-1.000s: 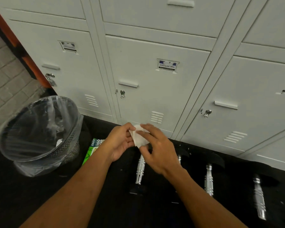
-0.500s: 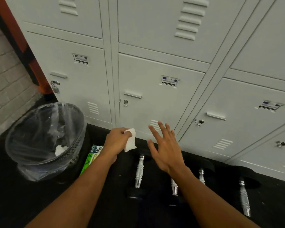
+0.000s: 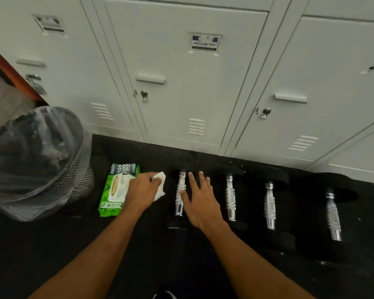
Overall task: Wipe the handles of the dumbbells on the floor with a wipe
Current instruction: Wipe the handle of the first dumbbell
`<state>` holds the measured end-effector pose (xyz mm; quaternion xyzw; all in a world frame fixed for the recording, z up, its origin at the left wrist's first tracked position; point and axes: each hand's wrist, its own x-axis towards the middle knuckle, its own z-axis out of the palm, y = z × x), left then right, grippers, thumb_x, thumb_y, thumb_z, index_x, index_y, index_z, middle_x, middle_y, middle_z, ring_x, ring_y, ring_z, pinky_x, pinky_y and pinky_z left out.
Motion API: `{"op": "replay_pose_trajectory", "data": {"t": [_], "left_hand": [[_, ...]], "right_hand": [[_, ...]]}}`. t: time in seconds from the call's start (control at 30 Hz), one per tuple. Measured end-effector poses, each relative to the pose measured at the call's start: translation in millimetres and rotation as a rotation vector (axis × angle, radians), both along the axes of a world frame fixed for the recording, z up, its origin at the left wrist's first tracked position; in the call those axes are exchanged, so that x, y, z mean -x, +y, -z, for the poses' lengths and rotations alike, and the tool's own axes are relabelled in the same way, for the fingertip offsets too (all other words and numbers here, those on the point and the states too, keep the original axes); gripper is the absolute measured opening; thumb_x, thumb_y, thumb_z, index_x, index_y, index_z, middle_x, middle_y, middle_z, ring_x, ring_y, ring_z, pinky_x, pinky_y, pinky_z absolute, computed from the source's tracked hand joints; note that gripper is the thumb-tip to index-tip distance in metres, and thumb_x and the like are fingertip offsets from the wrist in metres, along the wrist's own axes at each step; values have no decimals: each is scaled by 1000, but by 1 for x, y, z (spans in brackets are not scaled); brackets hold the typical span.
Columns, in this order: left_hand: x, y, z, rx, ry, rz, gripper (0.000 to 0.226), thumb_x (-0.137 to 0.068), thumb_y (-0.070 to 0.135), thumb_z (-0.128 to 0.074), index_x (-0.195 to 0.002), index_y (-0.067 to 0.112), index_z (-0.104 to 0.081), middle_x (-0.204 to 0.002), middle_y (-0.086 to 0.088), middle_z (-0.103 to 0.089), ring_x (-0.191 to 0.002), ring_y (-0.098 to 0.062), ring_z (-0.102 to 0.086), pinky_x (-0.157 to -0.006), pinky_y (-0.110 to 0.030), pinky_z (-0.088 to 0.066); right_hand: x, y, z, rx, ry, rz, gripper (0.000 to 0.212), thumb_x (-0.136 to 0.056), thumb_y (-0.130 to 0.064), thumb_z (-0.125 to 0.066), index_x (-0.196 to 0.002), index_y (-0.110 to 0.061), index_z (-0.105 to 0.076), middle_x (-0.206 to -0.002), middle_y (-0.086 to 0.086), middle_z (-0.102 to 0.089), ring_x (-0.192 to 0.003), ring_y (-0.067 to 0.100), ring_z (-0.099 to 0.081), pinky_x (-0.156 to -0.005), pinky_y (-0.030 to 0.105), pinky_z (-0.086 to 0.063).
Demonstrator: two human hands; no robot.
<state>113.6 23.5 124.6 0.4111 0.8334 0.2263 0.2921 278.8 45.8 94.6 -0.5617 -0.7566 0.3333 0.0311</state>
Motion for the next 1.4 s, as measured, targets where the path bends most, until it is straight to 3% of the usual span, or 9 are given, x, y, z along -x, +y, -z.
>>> {"op": "replay_pose_trajectory", "data": {"t": [0.13, 0.3, 0.47, 0.67, 0.83, 0.9, 1.03, 1.23, 1.4], "left_hand": [[-2, 7, 32, 42, 21, -24, 29, -95, 24, -53, -118, 19, -69, -114, -12, -70, -111, -35, -57, -86, -32, -43], [-13, 29, 67, 64, 14, -41, 32, -96, 27, -50, -123, 22, -66, -113, -14, -69, -110, -34, -57, -79, -28, -36], [-28, 41, 100, 119, 34, -5, 34, -99, 32, -44, -125, 20, -62, -109, -18, -67, -107, -37, -55, -81, -35, -42], [-48, 46, 114, 83, 53, -17, 40, -101, 37, -41, -140, 31, -47, -107, -19, -67, -98, -34, -62, -88, -44, -52], [-60, 43, 109, 20, 0, 68, 40, -99, 42, -45, -131, 22, -57, -94, -7, -70, -83, -14, -67, -65, -17, -49], [-63, 39, 108, -19, 41, 93, 38, -101, 37, -41, -126, 17, -61, -102, -10, -71, -86, -15, -69, -67, -16, -51], [-56, 39, 118, -113, 161, 161, 29, -94, 16, -60, -122, 9, -66, -130, -9, -62, -114, -18, -63, -98, -30, -50], [-55, 48, 122, -79, 218, 201, 28, -91, 18, -65, -119, 13, -67, -136, -9, -57, -112, -20, -64, -96, -36, -52], [-52, 32, 117, -30, 164, 219, 26, -89, 21, -67, -115, 14, -70, -133, -7, -60, -109, -16, -65, -95, -22, -46]], "right_hand": [[3, 2, 28, 161, 31, 67, 66, -98, -51, -36, -153, -29, -7, -163, 4, -1, -148, 29, -15, -116, 44, -28], [5, 7, 57, 364, 12, 214, 68, -94, -46, -47, -150, -12, -26, -146, 13, -40, -130, 29, -46, -105, 41, -43], [8, -2, 72, 557, 60, 349, 45, -86, -53, -53, -111, -16, -64, -109, 7, -66, -99, 24, -64, -86, 35, -53], [10, 0, 86, 693, -12, 364, 49, -78, -60, -53, -103, -20, -66, -105, 2, -67, -99, 24, -65, -96, 41, -49], [7, -6, 92, 770, 170, 461, 36, -89, -39, -58, -60, -16, -55, -67, 0, -59, -58, 11, -55, -57, 25, -47], [4, -8, 90, 783, 231, 468, 35, -93, -31, -56, -62, -14, -54, -63, -1, -55, -53, 8, -49, -50, 21, -42], [5, -14, 92, 753, 307, 509, 30, -94, -28, -56, -67, -15, -59, -62, -3, -54, -51, 6, -48, -45, 16, -38], [10, -17, 90, 764, 349, 584, 24, -94, -29, -56, -87, -10, -70, -66, -3, -57, -52, 5, -49, -46, 17, -38], [10, -13, 89, 790, 308, 577, 22, -94, -30, -56, -82, -15, -66, -69, -3, -57, -55, 5, -49, -51, 18, -41]]}}
